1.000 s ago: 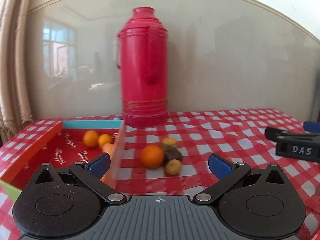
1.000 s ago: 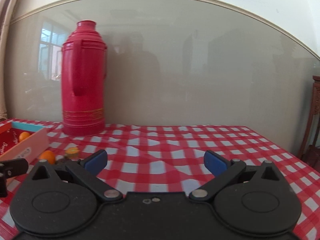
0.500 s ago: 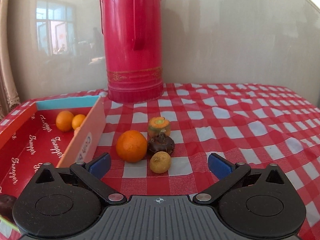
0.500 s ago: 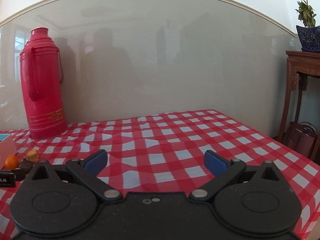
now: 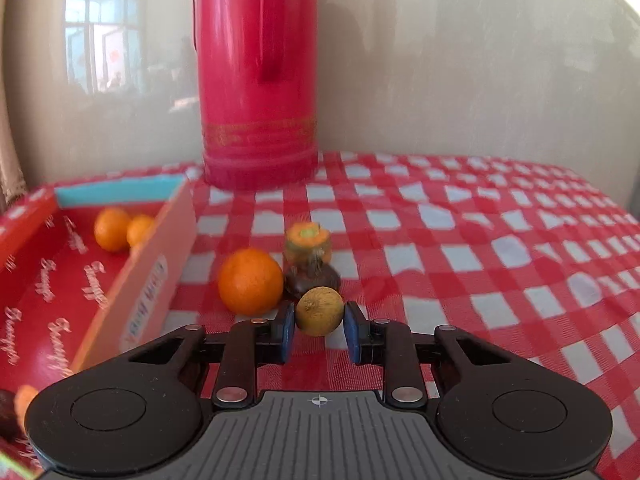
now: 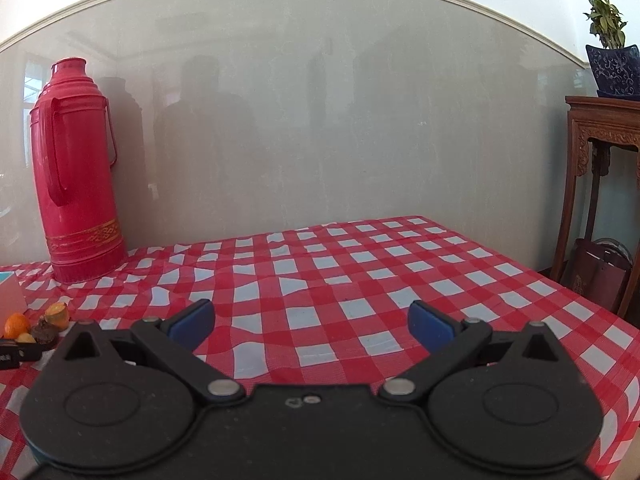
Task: Organize fruits
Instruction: 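Lower the left tool to the small yellow round fruit and close on it, then carry the yellow fruit with the left tool and release it into the red box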
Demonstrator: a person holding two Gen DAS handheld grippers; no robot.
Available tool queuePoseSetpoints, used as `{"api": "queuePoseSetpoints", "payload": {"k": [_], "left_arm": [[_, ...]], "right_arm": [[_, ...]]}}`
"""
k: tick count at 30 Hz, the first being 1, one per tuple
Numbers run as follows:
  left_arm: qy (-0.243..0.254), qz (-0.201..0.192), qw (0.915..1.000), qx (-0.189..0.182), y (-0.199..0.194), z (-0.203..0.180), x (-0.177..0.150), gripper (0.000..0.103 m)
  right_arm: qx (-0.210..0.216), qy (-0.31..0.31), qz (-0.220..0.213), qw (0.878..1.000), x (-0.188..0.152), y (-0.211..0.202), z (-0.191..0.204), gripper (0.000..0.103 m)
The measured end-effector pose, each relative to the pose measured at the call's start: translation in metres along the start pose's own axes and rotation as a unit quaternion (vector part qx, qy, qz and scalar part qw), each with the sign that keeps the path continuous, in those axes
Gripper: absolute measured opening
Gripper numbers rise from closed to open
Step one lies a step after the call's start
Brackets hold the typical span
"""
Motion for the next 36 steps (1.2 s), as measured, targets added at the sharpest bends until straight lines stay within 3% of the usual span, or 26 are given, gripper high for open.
{"api": "queuePoseSetpoints", "payload": {"k": [9,23,25,26,27,29,32,36], "left_arm": [[-0.015,-0.057,0.9978,0.030,-0.050,0.044,0.008,0.026],[-0.062,-0.036,0.9920,0.104,-0.064,0.139,-0.012,0.028],[-0.062,-0.039,0.9913,0.110,-0.067,0.144,-0.014,0.052],[-0.061,-0.046,0.9904,0.115,-0.070,0.146,-0.014,0.077],[-0.058,-0.057,0.9892,0.122,-0.074,0.147,-0.015,0.087],[-0.051,-0.065,0.9884,0.128,-0.078,0.148,-0.014,0.088],[-0.050,-0.064,0.9888,0.125,-0.078,0.150,-0.015,0.103],[-0.041,-0.090,0.9865,0.130,-0.088,0.151,-0.014,0.103]], "right_arm": [[0.022,-0.013,0.015,1.000,-0.005,0.003,0.029,0.097],[0.053,-0.032,0.026,0.998,-0.010,0.000,0.075,0.097],[0.058,-0.034,0.026,0.997,-0.010,-0.001,0.080,0.097],[0.061,-0.035,0.026,0.997,-0.010,-0.001,0.082,0.097],[0.063,-0.036,0.026,0.997,-0.010,-0.002,0.085,0.097],[0.068,-0.038,0.026,0.997,-0.011,-0.002,0.089,0.097],[0.072,-0.040,0.026,0.996,-0.010,-0.002,0.095,0.097],[0.078,-0.038,0.023,0.996,-0.010,-0.002,0.100,0.097]]}}
Point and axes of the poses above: each gripper's, at about its wrist camera, not at the fingertips, and y roughly the way its jaws point, z to its left, x to its top, the point moved 3 cm from there along y, roughly the way its jaws point, and after that the axes turned 1 degree about -x, right-handed, at the moved point
